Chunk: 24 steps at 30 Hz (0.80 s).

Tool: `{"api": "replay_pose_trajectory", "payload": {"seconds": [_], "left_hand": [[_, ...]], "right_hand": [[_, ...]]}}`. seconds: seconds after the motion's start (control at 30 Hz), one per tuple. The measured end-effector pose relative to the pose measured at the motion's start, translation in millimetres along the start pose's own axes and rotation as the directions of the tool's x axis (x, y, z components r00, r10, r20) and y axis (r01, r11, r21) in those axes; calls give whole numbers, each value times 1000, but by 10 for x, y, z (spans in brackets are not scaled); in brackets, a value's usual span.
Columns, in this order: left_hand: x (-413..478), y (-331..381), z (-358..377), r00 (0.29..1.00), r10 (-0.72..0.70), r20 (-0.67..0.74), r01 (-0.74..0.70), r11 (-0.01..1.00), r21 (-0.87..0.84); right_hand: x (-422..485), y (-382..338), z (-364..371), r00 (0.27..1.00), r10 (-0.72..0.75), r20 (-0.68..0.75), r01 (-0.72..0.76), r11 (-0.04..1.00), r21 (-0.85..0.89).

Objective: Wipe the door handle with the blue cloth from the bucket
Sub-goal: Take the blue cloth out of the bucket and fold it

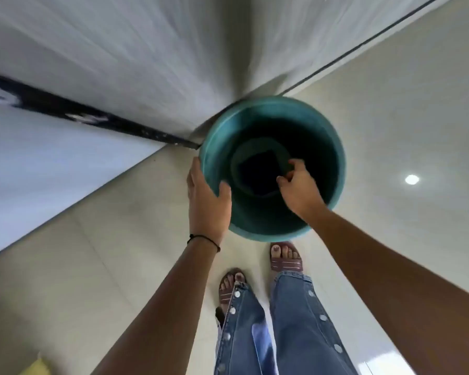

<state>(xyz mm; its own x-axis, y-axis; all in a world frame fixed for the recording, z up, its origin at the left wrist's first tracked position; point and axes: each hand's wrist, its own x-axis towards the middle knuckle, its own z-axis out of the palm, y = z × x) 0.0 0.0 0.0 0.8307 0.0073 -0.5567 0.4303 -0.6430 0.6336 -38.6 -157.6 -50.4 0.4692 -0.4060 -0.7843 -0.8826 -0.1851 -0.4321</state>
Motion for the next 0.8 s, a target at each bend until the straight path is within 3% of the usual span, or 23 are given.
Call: {"api": "replay_pose_trajectory", "payload": {"seconds": [0.17, 0.3, 0.43, 0.63, 0.8], "left_hand": [[361, -223, 232, 965, 18, -262, -27, 999, -28], [456, -356, 286, 938, 74, -338, -78, 997, 2], [468, -390, 295, 932, 115, -344, -114, 993, 21], [431, -320, 265, 939, 75, -335, -79, 997, 1], [330, -122, 97, 986, -137, -97, 131, 989, -69]], "right_hand": [[782, 179, 351, 975, 210, 77, -210, 978, 3], [1165, 249, 596, 968, 243, 59, -242, 970, -20], [1347, 236, 747, 967, 256, -1, -255, 966, 36], [1007, 118, 662, 974, 222, 52, -225, 973, 45], [197, -190, 189, 994, 91, 59, -106, 934, 342]]}}
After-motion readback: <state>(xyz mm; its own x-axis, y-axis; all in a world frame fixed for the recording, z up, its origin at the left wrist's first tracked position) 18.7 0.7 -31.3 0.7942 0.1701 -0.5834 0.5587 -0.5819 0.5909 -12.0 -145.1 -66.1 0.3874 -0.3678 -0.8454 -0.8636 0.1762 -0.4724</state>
